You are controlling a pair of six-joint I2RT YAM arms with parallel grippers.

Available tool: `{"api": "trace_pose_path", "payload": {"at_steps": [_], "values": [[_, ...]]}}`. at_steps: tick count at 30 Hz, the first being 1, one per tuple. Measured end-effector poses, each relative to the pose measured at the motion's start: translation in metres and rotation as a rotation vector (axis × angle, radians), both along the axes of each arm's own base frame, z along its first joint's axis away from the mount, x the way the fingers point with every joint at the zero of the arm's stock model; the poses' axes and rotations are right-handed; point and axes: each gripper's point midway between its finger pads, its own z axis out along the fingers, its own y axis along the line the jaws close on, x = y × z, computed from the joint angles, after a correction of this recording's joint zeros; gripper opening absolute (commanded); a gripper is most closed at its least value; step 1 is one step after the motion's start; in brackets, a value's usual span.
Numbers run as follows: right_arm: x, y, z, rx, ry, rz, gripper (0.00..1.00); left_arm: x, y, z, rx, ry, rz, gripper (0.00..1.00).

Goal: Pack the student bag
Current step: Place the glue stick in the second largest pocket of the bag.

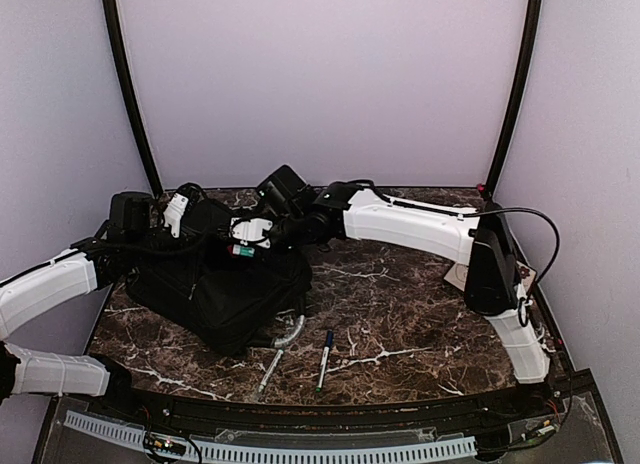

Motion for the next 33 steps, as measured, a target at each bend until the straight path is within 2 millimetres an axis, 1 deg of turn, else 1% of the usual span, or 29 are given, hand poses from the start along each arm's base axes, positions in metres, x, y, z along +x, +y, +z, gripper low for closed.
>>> {"api": "trace_pose_path", "payload": {"at_steps": [6,8,10,11,12,13,14,16,20,24,27,30,33], "values": [[0.018,0.020,-0.051,-0.005,0.004,-0.048,0.19,0.000,0.000,0.000,-0.001,0.001,-0.002,0.00],[0.023,0.026,-0.059,0.007,-0.005,-0.061,0.20,-0.001,-0.001,0.000,-0.003,0.002,-0.005,0.00],[0.029,0.036,-0.059,0.039,-0.033,-0.076,0.20,-0.001,-0.001,0.000,-0.004,0.002,-0.007,0.00],[0.035,0.043,-0.057,0.069,-0.061,-0.092,0.21,-0.001,-0.001,0.000,-0.004,0.002,-0.007,0.00],[0.036,0.046,-0.055,0.082,-0.072,-0.095,0.24,-0.001,-0.001,0.000,-0.004,0.002,-0.006,0.00],[0.041,0.049,-0.054,0.096,-0.087,-0.108,0.30,-0.001,-0.001,0.000,-0.004,0.002,-0.007,0.00],[0.046,0.053,-0.050,0.122,-0.108,-0.126,0.32,-0.001,-0.001,0.000,-0.004,0.001,-0.006,0.00],[0.056,0.061,-0.046,0.162,-0.135,-0.158,0.35,0.001,0.000,0.001,-0.001,-0.004,0.001,0.00],[0.062,0.070,-0.040,0.199,-0.152,-0.187,0.42,0.006,0.006,0.004,-0.001,-0.018,0.037,0.00],[0.061,0.070,-0.042,0.200,-0.137,-0.194,0.49,0.007,0.007,0.004,-0.003,-0.020,0.042,0.00],[0.057,0.068,-0.043,0.201,-0.116,-0.195,0.52,0.006,0.006,0.004,-0.004,-0.019,0.037,0.00],[0.049,0.062,-0.042,0.197,-0.080,-0.190,0.54,0.004,0.003,0.003,-0.008,-0.012,0.022,0.00],[0.039,0.055,-0.034,0.195,-0.035,-0.177,0.56,0.002,0.001,0.003,-0.012,-0.007,0.011,0.00]]}}
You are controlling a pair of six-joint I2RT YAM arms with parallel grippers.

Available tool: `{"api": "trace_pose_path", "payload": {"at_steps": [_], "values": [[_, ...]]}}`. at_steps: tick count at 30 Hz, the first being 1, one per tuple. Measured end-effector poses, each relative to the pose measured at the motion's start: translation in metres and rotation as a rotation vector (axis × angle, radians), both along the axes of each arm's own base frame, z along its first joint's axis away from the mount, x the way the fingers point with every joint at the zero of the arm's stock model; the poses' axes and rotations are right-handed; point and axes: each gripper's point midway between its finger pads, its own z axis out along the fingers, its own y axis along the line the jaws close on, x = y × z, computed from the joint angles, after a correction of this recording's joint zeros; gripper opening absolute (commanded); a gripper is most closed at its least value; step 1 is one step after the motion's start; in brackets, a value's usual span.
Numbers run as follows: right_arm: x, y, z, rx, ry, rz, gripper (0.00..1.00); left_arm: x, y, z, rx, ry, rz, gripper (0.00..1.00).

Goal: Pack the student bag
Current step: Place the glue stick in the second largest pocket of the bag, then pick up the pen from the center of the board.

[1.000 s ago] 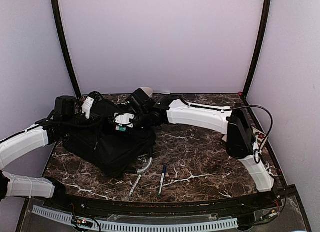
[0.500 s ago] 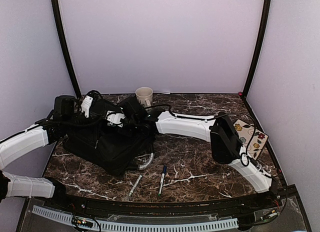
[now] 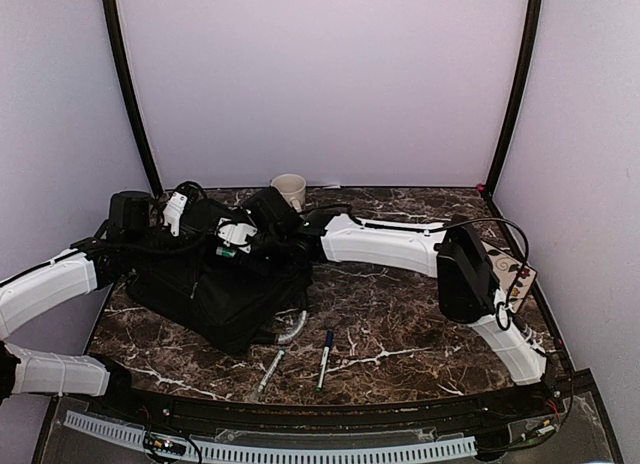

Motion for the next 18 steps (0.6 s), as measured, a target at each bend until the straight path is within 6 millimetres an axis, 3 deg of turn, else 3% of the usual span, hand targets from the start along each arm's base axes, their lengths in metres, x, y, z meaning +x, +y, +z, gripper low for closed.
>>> {"api": "trace_pose_path", "payload": {"at_steps": [6,11,15,18], "values": [[-0.021,-0.015,0.036,0.030,0.058,0.044,0.59,-0.001,0.000,0.000,-0.001,0.002,-0.003,0.00],[-0.049,-0.037,0.065,0.036,0.097,0.139,0.54,-0.002,-0.002,-0.001,-0.002,0.008,-0.011,0.00],[-0.084,-0.071,0.059,-0.050,0.161,0.286,0.52,-0.003,-0.003,-0.001,-0.004,0.009,-0.017,0.00],[-0.110,-0.101,0.038,-0.153,0.222,0.401,0.51,-0.003,-0.003,-0.001,-0.003,0.009,-0.018,0.00]]}}
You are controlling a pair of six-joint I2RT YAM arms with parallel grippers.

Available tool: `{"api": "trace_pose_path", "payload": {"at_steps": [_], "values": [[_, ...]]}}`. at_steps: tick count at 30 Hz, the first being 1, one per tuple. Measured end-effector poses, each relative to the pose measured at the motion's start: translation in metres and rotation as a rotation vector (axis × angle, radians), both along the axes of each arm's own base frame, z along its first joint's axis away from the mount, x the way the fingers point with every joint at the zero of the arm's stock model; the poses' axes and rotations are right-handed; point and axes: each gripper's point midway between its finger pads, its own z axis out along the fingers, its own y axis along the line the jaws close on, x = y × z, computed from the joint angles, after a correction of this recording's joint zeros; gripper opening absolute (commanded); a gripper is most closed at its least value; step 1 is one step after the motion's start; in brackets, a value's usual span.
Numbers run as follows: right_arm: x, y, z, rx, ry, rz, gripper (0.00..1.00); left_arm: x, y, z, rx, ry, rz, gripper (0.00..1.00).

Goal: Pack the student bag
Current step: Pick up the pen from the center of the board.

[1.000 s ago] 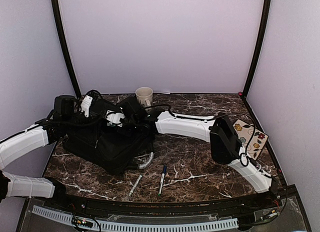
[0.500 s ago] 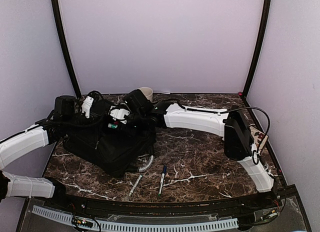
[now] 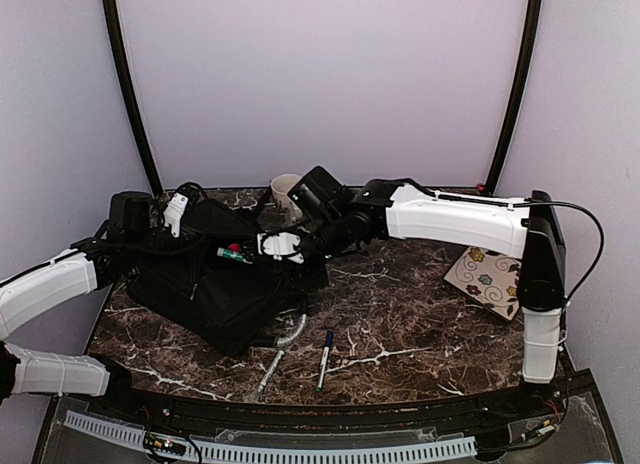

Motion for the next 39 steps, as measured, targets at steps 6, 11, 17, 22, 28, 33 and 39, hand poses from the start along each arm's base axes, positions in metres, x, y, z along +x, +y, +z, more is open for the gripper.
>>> {"api": "trace_pose_path", "payload": {"at_steps": [6,11,17,22,28,33,39], "values": [[-0.040,-0.055,-0.052,-0.219,0.077,0.166,0.52,0.000,0.000,0.000,0.004,-0.001,-0.003,0.00],[-0.054,-0.089,-0.086,-0.368,0.075,0.235,0.52,0.000,0.000,-0.001,0.010,-0.004,-0.006,0.00],[-0.059,-0.094,-0.097,-0.430,-0.011,0.295,0.51,0.000,0.000,-0.001,0.015,-0.006,-0.009,0.00],[-0.066,-0.086,-0.108,-0.449,-0.056,0.339,0.48,-0.001,0.000,-0.001,0.018,-0.007,-0.010,0.00],[-0.074,-0.084,-0.135,-0.498,-0.090,0.383,0.40,-0.001,0.000,-0.001,0.018,-0.007,-0.010,0.00],[-0.081,-0.087,-0.149,-0.534,-0.132,0.414,0.37,-0.001,0.000,-0.001,0.018,-0.008,-0.011,0.00],[-0.081,-0.091,-0.157,-0.565,-0.181,0.436,0.20,-0.002,0.001,0.000,0.018,-0.009,-0.011,0.00]]}}
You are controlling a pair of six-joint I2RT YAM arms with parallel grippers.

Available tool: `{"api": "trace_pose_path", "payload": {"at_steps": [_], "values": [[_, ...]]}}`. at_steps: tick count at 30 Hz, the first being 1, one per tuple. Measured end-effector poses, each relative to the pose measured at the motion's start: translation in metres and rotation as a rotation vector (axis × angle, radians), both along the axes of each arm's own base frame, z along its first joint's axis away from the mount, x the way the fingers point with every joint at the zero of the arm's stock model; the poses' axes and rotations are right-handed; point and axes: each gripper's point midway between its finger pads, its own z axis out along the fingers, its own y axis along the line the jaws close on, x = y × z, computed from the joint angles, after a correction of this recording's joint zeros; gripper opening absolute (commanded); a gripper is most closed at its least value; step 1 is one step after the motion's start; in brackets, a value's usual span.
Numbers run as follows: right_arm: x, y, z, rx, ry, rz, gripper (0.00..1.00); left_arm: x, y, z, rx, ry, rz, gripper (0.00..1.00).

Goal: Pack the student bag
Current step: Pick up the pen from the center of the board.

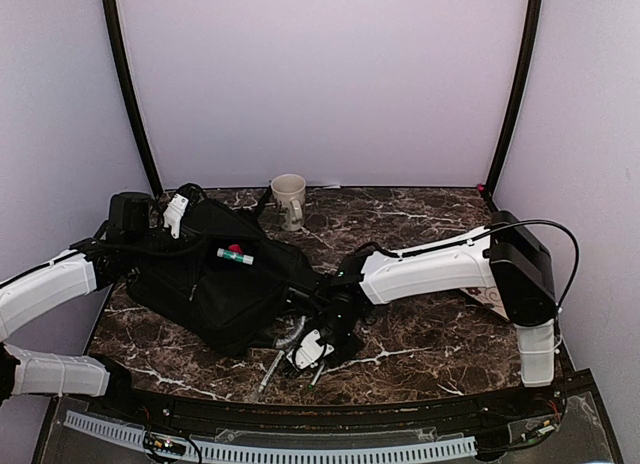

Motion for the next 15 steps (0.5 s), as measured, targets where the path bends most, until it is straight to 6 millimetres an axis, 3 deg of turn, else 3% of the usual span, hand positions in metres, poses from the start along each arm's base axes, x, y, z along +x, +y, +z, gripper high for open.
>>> {"api": "trace_pose_path", "payload": {"at_steps": [7,15], "values": [[0.0050,0.0012,-0.0001,-0.006,-0.049,0.000,0.03,-0.0001,0.0001,0.0002,0.000,0.000,0.000,0.00],[0.0020,-0.0069,0.0084,-0.046,-0.052,-0.015,0.01,-0.0001,0.0000,0.0002,0.000,0.000,0.000,0.00]]}}
